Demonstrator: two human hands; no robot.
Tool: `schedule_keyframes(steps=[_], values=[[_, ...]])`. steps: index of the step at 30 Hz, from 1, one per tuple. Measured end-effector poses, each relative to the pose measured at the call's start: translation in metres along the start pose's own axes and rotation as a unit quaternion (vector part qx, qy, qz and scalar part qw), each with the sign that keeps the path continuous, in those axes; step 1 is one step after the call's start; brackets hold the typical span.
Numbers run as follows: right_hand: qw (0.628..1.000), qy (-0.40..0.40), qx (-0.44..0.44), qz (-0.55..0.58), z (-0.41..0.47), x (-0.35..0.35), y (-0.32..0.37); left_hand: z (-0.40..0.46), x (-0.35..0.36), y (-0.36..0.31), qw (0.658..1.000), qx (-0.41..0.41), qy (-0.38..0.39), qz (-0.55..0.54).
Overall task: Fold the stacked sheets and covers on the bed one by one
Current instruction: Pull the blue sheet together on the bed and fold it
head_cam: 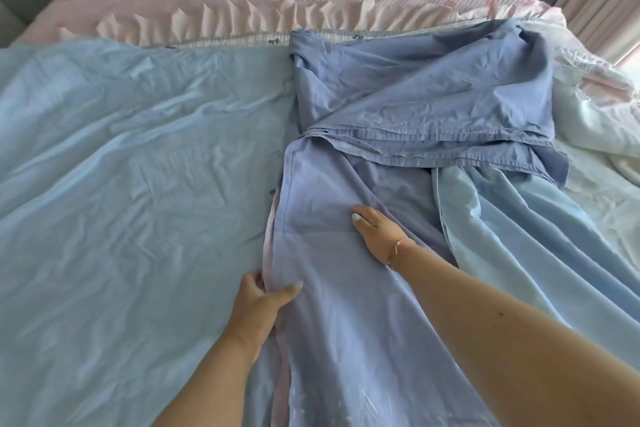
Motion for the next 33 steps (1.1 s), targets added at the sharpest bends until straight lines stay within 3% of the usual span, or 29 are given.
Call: schedule_keyframes(steps=[5, 9, 11, 15, 20, 22, 24, 26, 27, 30, 32, 33], values=[[0.998, 0.036, -0.039, -0.029, -0.033, 0.023, 0.021, -0.054, -0.001, 0.012, 0.996, 0.056, 0.018, 0.06], [0.994, 0.066, -0.057, -0.064, -0.071, 0.053, 0.017, -0.088, -0.053, 0.013, 0.979, 0.099, -0.134, 0.115], [0.988, 0.074, -0.072, -0.117, -0.093, 0.067, 0.007, -0.106, -0.068, 0.021, 0.976, 0.08, -0.166, 0.117], [0.979, 0.063, -0.097, -0.169, -0.137, 0.078, -0.011, -0.13, -0.066, 0.057, 0.977, -0.005, -0.128, 0.172], [0.982, 0.062, -0.059, -0.171, -0.167, 0.074, -0.04, -0.139, -0.068, 0.066, 0.949, -0.013, -0.089, 0.301], [0.987, 0.062, -0.021, -0.147, -0.179, 0.066, -0.055, -0.145, -0.075, 0.064, 0.934, -0.025, -0.093, 0.344], [0.994, 0.041, 0.037, -0.091, -0.19, 0.051, -0.075, -0.15, -0.075, 0.052, 0.888, -0.021, -0.102, 0.449], [0.994, 0.021, 0.102, -0.022, -0.197, 0.032, -0.094, -0.154, -0.061, 0.023, 0.832, 0.049, -0.132, 0.536], [0.991, 0.008, 0.135, 0.017, -0.2, 0.023, -0.103, -0.159, -0.041, 0.006, 0.824, 0.107, -0.131, 0.541], [0.971, -0.057, 0.19, 0.134, -0.203, -0.006, -0.122, -0.167, 0.042, -0.023, 0.854, 0.22, -0.021, 0.471], [0.956, -0.105, 0.209, 0.176, -0.205, -0.025, -0.131, -0.171, 0.098, -0.026, 0.865, 0.229, 0.059, 0.442], [0.959, -0.126, 0.21, 0.144, -0.204, -0.036, -0.134, -0.171, 0.121, -0.025, 0.87, 0.221, 0.089, 0.432]])
Point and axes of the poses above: each hand's wrist, its own z-axis towards the middle knuckle, its own x-axis out of the palm, y = z × x, the point moved 10 cm from there along z, towards the middle knuckle, and after that the axes turned 12 degrees about -z, right-handed, at the moved point
